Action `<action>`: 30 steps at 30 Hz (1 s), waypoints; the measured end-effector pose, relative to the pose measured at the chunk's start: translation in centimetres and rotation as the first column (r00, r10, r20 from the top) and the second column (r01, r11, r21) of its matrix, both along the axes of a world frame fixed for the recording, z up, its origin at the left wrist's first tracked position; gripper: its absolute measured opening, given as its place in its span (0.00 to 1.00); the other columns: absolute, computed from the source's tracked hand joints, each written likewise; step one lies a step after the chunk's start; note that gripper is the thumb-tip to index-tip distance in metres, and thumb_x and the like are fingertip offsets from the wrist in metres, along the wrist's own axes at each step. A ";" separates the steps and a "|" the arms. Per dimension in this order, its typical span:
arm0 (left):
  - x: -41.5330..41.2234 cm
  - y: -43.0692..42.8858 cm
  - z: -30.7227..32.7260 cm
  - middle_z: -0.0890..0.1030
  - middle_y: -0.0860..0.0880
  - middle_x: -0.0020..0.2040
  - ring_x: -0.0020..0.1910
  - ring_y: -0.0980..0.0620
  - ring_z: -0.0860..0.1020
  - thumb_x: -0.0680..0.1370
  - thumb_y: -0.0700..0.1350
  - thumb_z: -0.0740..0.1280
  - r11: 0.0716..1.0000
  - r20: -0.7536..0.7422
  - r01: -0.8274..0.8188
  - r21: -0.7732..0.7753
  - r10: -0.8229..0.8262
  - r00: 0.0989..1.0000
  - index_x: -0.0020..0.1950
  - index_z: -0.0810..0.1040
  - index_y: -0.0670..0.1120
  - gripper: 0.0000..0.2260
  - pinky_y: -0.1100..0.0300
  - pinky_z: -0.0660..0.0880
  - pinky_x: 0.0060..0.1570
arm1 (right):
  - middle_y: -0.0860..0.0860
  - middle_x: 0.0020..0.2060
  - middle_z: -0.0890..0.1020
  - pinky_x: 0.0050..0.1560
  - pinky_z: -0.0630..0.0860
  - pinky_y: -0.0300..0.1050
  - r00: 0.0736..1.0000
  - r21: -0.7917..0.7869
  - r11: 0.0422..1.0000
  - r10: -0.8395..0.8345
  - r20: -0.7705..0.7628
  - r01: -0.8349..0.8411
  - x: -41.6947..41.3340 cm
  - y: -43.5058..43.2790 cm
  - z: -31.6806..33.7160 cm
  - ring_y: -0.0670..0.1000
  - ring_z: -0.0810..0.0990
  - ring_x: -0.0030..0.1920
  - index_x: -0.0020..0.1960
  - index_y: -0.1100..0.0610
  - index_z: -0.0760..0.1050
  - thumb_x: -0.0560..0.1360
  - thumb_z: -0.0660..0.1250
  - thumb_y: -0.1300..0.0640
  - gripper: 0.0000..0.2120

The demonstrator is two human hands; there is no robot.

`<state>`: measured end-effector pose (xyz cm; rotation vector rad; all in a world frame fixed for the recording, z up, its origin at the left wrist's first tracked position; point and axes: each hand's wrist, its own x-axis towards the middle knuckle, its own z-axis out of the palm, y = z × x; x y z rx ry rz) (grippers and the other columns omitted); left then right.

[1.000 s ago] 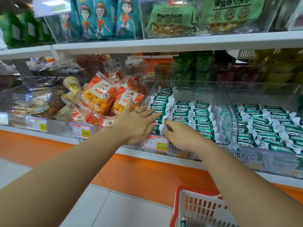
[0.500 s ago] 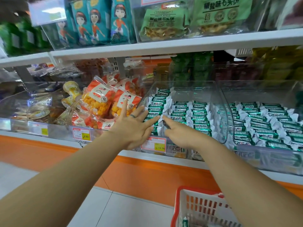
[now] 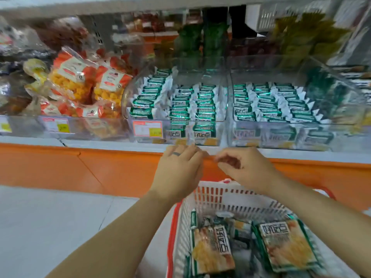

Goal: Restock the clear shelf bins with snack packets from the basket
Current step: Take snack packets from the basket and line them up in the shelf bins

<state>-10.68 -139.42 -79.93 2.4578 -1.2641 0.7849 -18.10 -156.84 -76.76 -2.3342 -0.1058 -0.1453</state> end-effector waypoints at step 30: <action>-7.2 -4.1 -19.9 0.54 0.50 0.78 0.75 0.46 0.58 0.81 0.49 0.59 0.817 -0.818 0.215 0.536 0.438 0.374 0.76 0.59 0.51 0.23 0.49 0.62 0.71 | 0.45 0.47 0.79 0.70 0.31 0.59 0.876 -0.593 0.762 -0.069 -0.476 -0.262 -7.9 -5.7 -22.1 0.51 0.66 0.65 0.47 0.51 0.80 0.78 0.61 0.55 0.09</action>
